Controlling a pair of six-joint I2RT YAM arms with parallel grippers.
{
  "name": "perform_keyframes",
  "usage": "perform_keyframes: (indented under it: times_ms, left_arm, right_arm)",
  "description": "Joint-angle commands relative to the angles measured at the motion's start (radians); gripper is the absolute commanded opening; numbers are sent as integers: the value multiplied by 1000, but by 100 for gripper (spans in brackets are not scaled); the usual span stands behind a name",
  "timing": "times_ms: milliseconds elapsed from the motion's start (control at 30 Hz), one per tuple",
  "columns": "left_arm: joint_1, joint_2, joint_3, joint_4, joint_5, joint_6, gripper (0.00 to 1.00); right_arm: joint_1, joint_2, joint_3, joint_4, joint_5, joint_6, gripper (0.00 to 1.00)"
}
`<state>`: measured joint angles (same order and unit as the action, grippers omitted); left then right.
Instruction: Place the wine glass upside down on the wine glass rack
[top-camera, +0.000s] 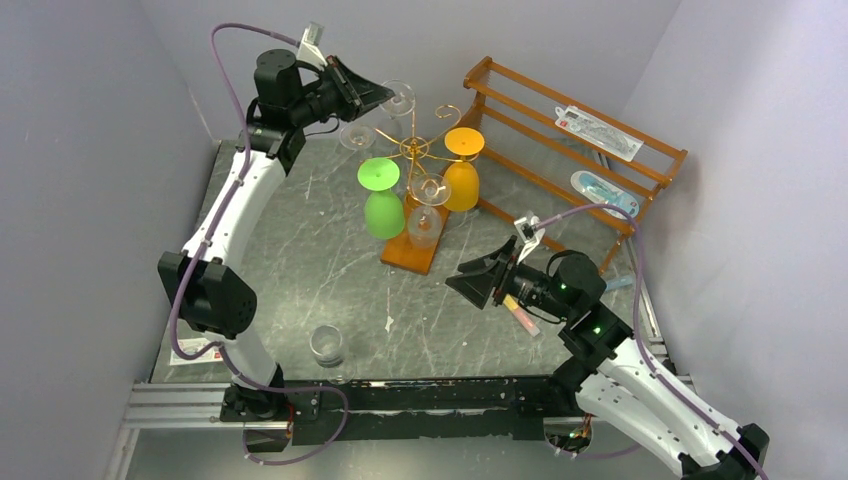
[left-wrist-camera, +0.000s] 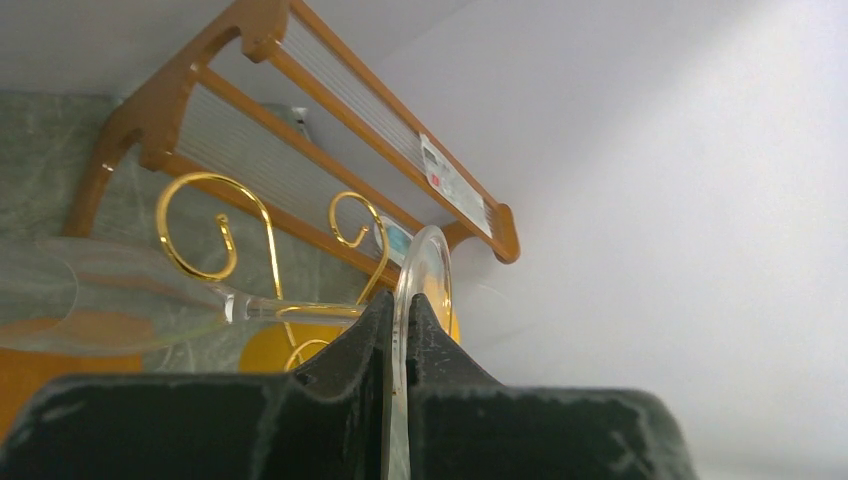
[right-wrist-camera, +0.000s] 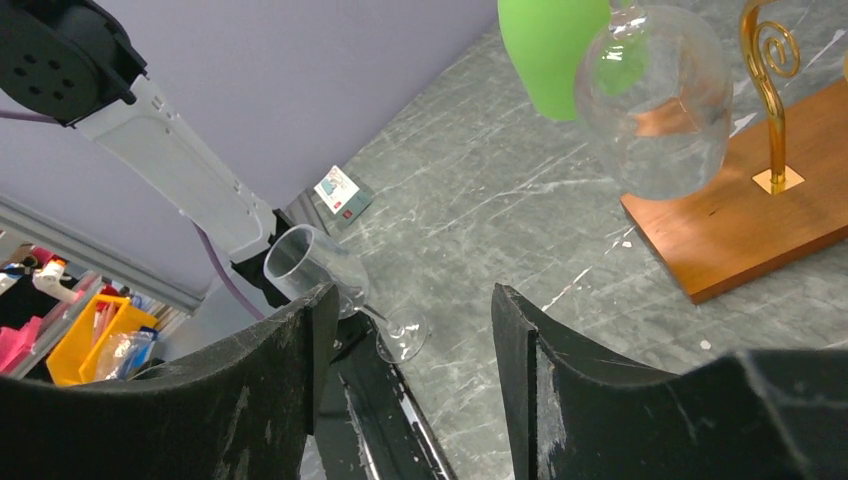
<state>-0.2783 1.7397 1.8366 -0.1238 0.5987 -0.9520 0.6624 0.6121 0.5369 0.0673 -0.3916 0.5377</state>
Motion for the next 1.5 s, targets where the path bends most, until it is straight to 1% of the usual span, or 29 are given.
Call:
perform_keyframes:
  times_ms: [0,100,267,500,633,700,800,1000,1167,1300,1467]
  left_arm:
    - [-16,10,-20,112,59,-45,5]
    - [-18,1,-39,146,48,-57,5]
    - [-26,39,-7,183,56,-83,5]
    - [-41,105,82,137,-4,-56,5]
    - [-41,116,91,154,-47,-48,5]
    - [-41,126,100,164,-45,-52,5]
    - [-40,139,121,137,-56,-34,5]
    - [-25,139,105,125,-88,-7,5]
    - [0,131,100,81,-102,23,5]
    - [24,114,84,58,-112,50,5]
    - [29,110,67,18,-104,90,5]
  right_arm:
    - [2,-28,23,-27,14,-14,61]
    - [3,-29,18,-26,13,-11,61]
    - [2,-16,7,-9,4,-2,61]
    - [2,-9,8,-1,12,-4,61]
    - [2,-2,11,-4,10,-8,61]
    - [2,-2,13,-7,12,-9,61]
    - [2,-2,14,-5,19,-13,61]
    - [2,9,20,1,12,-17,61]
    - [2,28,28,10,-10,-19,61]
    - [2,35,41,-9,17,-3,61]
    - [2,42,46,-1,41,20,61]
